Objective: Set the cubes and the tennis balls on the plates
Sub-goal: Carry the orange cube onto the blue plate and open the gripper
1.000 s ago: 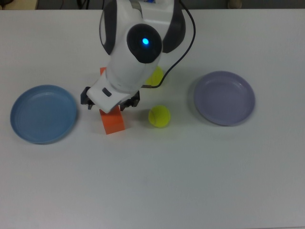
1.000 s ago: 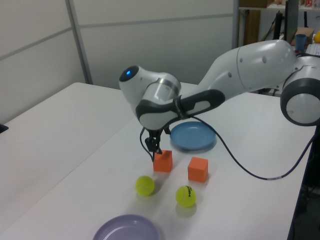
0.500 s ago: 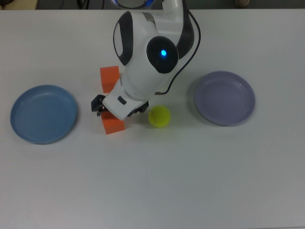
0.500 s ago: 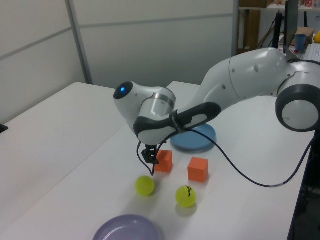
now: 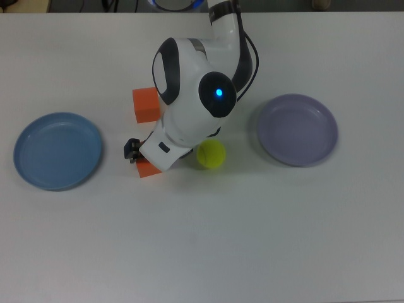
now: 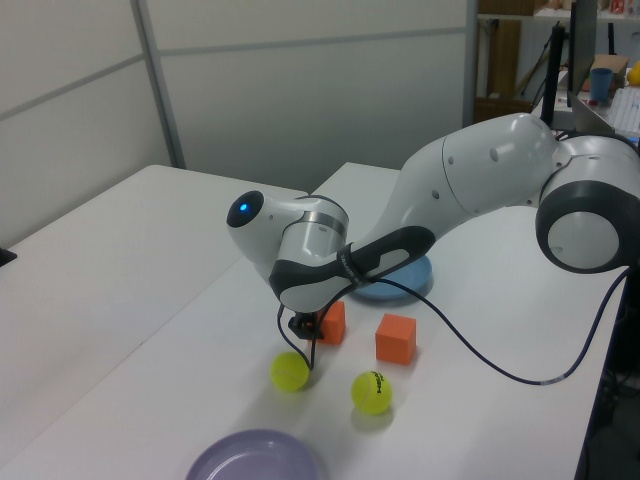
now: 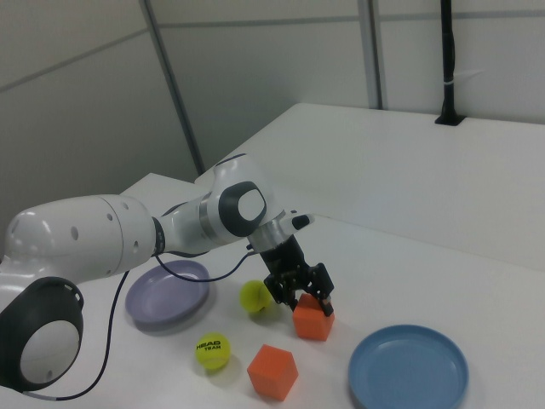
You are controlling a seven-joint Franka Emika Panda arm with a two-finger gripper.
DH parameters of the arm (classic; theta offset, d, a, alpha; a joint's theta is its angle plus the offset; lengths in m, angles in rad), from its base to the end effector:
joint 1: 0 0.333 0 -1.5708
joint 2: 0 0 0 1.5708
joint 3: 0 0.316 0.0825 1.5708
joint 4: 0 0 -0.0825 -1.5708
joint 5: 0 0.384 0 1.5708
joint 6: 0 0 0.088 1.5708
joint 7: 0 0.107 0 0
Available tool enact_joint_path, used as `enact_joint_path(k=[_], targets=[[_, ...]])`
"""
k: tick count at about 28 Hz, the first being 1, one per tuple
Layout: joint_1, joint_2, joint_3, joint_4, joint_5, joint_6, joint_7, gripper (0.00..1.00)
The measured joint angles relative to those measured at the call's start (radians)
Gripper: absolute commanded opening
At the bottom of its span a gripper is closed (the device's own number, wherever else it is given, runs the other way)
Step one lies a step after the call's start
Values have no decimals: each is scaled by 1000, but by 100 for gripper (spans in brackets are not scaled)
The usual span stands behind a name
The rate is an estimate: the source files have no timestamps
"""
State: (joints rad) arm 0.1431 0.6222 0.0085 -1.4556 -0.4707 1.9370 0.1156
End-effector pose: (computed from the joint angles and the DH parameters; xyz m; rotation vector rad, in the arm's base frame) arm 0.6994 0.0744 0.3154 2.6847 0.3200 -0.1105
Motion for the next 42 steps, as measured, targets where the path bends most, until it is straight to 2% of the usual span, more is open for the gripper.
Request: enact_joint_path(k=[11,14,18,21,25,31,32,33,34,35,42], targets=[[-2,-9,-5,27,0,1,48,0],[-11,-34,-14,46,0,0,50,0],[-57,-78,-24,53,0,-10,49,0],[-98,-99,-51,52,0,-15,32,0],[-142,-96,-118,46,0,-14,-33,0],[-214,-70,-132,28,0,4,-68,2],[-218,-65,-132,27,0,6,-68,8],[-220,-60,-132,26,0,6,-68,21],[-220,-56,-132,26,1,7,-68,42],[-218,-51,-131,26,1,7,-68,99],[-201,-35,-125,27,1,7,-67,100]])
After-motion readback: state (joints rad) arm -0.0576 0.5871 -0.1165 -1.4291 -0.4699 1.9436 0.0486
